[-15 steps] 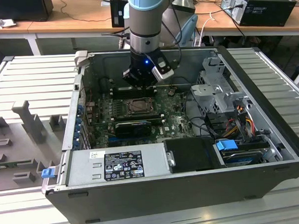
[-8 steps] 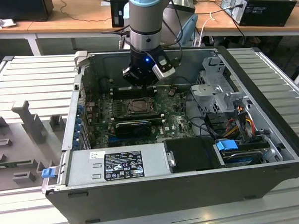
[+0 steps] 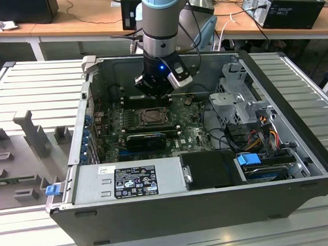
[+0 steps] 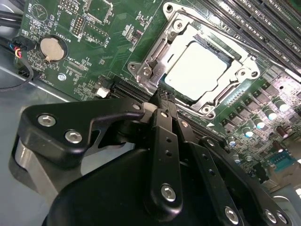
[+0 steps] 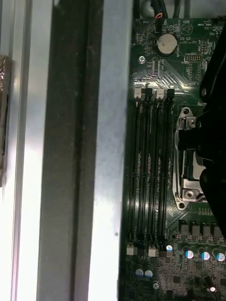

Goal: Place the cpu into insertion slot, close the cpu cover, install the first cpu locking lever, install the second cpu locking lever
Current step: 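Install the second cpu locking lever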

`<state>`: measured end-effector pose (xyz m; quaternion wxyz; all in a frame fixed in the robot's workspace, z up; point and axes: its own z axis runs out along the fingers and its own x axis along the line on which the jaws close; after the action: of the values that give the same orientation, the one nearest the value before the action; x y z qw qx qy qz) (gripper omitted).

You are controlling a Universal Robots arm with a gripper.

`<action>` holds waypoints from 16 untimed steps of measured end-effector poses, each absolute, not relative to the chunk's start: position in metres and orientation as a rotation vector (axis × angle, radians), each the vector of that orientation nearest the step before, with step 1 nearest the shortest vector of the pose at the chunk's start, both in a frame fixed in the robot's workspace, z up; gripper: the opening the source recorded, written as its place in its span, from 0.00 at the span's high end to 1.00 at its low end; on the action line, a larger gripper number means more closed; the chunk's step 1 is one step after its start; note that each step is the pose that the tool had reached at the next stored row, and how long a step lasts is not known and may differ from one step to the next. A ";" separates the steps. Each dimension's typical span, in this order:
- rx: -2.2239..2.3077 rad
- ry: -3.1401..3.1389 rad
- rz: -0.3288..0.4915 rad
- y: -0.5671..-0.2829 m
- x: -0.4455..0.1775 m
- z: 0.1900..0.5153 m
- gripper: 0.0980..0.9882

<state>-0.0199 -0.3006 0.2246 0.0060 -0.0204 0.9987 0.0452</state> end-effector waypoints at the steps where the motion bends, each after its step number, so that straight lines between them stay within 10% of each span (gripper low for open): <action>1: -0.064 3.126 0.142 -0.301 -0.020 0.226 0.99; 16: -0.064 3.126 0.142 -0.306 -0.020 0.229 0.99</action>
<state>-0.0199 -0.3062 0.2293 0.0061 -0.0204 0.9987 0.0453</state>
